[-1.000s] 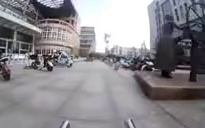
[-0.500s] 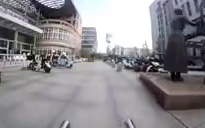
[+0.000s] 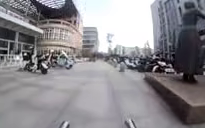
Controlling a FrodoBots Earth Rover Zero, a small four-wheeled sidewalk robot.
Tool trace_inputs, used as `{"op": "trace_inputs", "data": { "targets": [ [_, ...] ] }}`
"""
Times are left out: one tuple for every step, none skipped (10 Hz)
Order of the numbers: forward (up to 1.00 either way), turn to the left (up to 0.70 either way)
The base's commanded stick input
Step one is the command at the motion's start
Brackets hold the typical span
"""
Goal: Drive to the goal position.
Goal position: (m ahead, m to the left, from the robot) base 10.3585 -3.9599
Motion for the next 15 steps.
{"op": "trace_inputs", "data": {
  "targets": [
    [0.70, 0.00],
    [0.70, 0.00],
    [0.70, 0.00],
    [0.70, 0.00],
    [0.70, 0.00],
    [0.70, 0.00],
    [0.70, 0.00],
    [0.70, 0.00],
    [0.70, 0.00],
    [0.70, 0.00],
    [0.70, 0.00],
    [0.70, 0.00],
    [0.70, -0.01],
    [0.70, -0.09],
    [0.70, -0.14]
  ]
}}
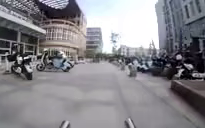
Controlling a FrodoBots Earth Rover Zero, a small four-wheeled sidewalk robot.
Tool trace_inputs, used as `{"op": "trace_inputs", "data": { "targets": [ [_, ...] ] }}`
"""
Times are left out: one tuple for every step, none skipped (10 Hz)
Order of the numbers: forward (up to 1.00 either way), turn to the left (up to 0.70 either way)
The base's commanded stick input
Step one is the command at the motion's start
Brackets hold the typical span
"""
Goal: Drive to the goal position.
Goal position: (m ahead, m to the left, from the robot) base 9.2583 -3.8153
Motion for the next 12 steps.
{"op": "trace_inputs", "data": {
  "targets": [
    [0.70, -0.14],
    [0.70, -0.14],
    [0.70, -0.14],
    [0.70, -0.14],
    [0.70, -0.14],
    [0.70, -0.14],
    [0.70, -0.14],
    [0.70, -0.14],
    [0.70, -0.14],
    [0.70, -0.14],
    [0.70, -0.14],
    [0.70, -0.14]
  ]
}}
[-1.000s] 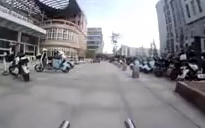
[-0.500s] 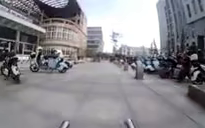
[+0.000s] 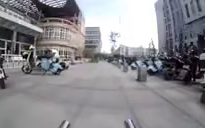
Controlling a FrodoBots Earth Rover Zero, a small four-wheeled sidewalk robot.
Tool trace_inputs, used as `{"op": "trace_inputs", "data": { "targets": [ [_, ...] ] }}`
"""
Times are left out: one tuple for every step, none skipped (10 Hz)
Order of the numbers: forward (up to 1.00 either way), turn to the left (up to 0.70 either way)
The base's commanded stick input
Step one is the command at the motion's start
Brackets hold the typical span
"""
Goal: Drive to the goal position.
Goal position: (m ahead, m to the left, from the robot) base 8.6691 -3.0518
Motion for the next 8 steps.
{"op": "trace_inputs", "data": {
  "targets": [
    [0.70, -0.14],
    [0.70, -0.14],
    [0.70, -0.14],
    [0.70, -0.14],
    [0.70, -0.14],
    [0.70, -0.14],
    [0.70, -0.14],
    [0.70, -0.14]
  ]
}}
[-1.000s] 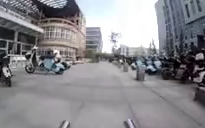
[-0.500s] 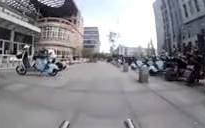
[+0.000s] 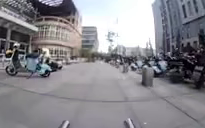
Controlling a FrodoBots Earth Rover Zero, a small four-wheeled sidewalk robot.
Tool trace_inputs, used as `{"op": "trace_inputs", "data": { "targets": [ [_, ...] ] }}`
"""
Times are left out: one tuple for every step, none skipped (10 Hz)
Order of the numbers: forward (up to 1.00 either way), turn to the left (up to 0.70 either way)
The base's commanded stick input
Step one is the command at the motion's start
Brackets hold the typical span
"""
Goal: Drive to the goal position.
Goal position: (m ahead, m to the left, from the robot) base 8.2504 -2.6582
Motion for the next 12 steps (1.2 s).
{"op": "trace_inputs", "data": {
  "targets": [
    [0.70, -0.14],
    [0.70, -0.14],
    [0.70, -0.14],
    [0.70, -0.14],
    [0.70, -0.14],
    [0.70, -0.14],
    [0.70, -0.14],
    [0.70, -0.14],
    [0.70, -0.14],
    [0.70, -0.14],
    [0.70, -0.14],
    [0.70, -0.14]
  ]
}}
